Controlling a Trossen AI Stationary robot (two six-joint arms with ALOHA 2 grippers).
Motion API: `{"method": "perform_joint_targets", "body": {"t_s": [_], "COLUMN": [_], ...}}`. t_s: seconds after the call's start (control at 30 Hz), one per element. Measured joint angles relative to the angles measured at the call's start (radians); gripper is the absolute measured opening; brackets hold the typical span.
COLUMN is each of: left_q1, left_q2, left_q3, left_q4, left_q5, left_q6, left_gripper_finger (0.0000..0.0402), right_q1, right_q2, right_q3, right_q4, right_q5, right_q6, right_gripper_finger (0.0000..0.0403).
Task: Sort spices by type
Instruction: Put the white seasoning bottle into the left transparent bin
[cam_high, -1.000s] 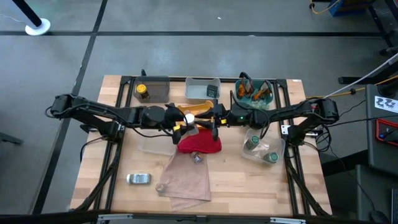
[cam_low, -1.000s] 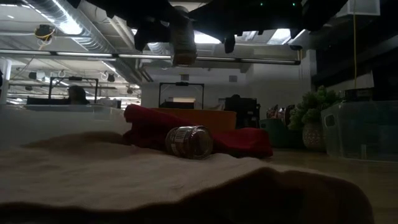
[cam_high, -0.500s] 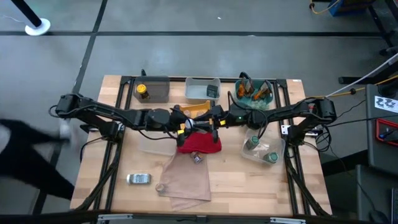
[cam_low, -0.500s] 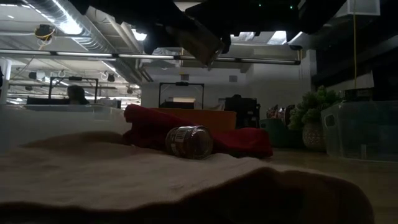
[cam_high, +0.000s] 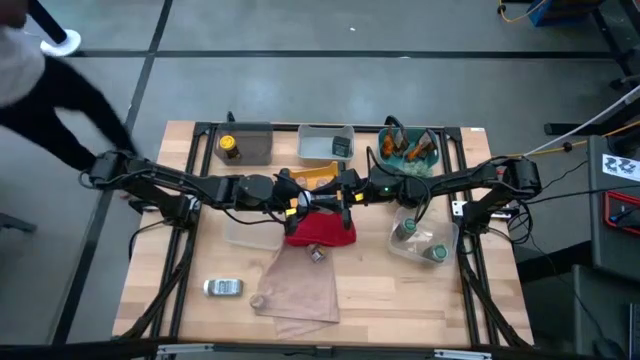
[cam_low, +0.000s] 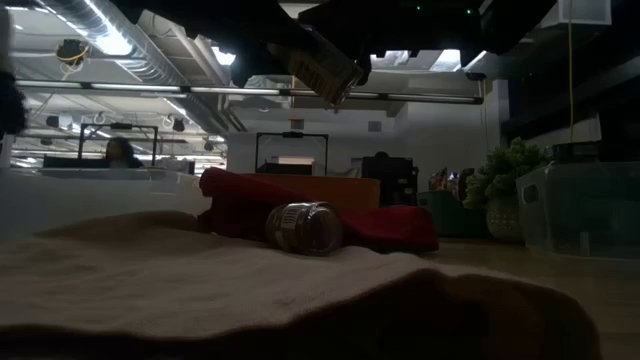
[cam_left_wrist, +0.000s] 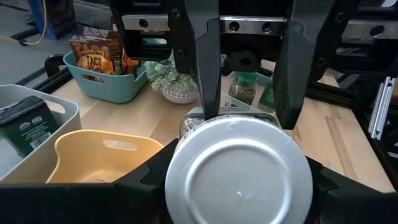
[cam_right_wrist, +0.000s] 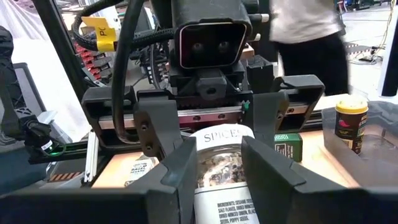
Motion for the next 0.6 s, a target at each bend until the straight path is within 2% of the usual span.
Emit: {"method": "perform_joint_targets", "body": {"t_s": [0.3,0.43,0.6], "left_q1": [-0.001,-0.001,-0.015], "left_q2": [-0.010,-0.069,-0.178], "left_q3": [0.000,0.003,0.003], "left_q4": [-0.014,-0.116,-0.340], "left_q5": [-0.005,-0.015,0.007], "left_q6": [0.004,-0.031,-0.120], "left_gripper_finger": [0.0186,0.0188,0.0186], "right_q1": [0.000,0.001,0.001], "right_q2": [-0.011,-0.053,-0.127], "right_q3": [-0.002,-0.004,-0.003], "right_q4": [-0.010,-0.041,-0.126], "right_q5": [-0.002,-0.010,0.000], "right_q6": [-0.001,-0.030,-0.081], "right_gripper_finger": [0.0127,0.0127,0.0127]}}
